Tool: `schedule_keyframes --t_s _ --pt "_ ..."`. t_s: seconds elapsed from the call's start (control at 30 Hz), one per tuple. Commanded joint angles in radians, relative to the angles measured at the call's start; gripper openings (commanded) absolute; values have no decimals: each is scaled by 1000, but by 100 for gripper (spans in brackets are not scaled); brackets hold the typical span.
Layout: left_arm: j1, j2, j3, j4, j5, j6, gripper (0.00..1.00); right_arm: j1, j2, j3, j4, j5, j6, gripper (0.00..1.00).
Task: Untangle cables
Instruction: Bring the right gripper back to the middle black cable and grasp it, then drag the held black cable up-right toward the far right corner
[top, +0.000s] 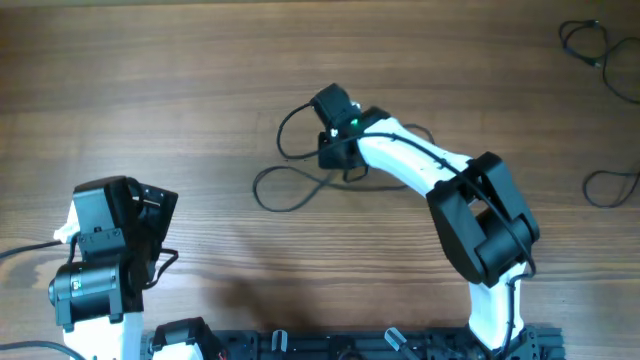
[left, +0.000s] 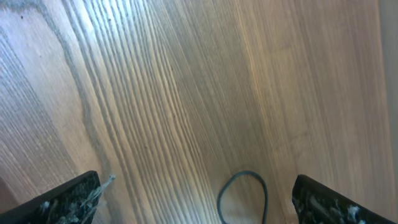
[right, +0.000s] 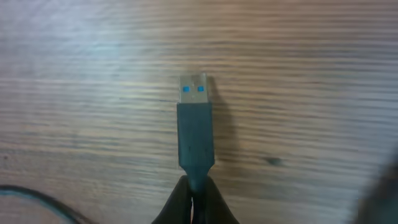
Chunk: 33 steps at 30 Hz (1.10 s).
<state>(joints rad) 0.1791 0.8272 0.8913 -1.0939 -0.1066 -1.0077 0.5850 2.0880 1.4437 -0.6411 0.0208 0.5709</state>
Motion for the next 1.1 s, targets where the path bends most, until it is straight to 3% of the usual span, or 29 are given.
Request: schedule_keyframes --t_s 0.0,0.13,0.27,0.4,0.47,0.53,0.6,0.63,0.67,0.8,0.9,1.07 --pt "7 7 12 0 1 12 100 -95 -168 84 -65 69 17 4" --pt "7 11 12 1 1 12 100 -235 -370 84 -195 208 155 4" --pt "7 11 12 0 1 12 100 -346 -423 82 -397 227 217 5" --pt "7 11 12 0 1 12 100 -375 -381 -39 -338 279 215 18" --pt "7 11 12 0 1 12 100 -374 -355 -81 -319 192 214 18" --pt "7 11 12 0 1 12 100 -373 -323 -140 -278 77 211 34" --pt "7 11 12 0 1 12 100 -373 -293 -178 -246 9 122 93" --pt "7 11 12 0 1 12 100 -373 -284 -190 -243 -1 99 100" --pt "7 11 12 0 1 12 100 -373 -278 -195 -243 -7 72 100" --pt "7 11 12 0 1 12 100 -336 -244 -195 -120 -173 -272 100" --pt "7 11 12 0 1 12 100 -313 -204 -195 -19 -172 -497 100" --pt "7 11 12 0 1 12 100 -311 -109 -195 80 -172 -518 100"
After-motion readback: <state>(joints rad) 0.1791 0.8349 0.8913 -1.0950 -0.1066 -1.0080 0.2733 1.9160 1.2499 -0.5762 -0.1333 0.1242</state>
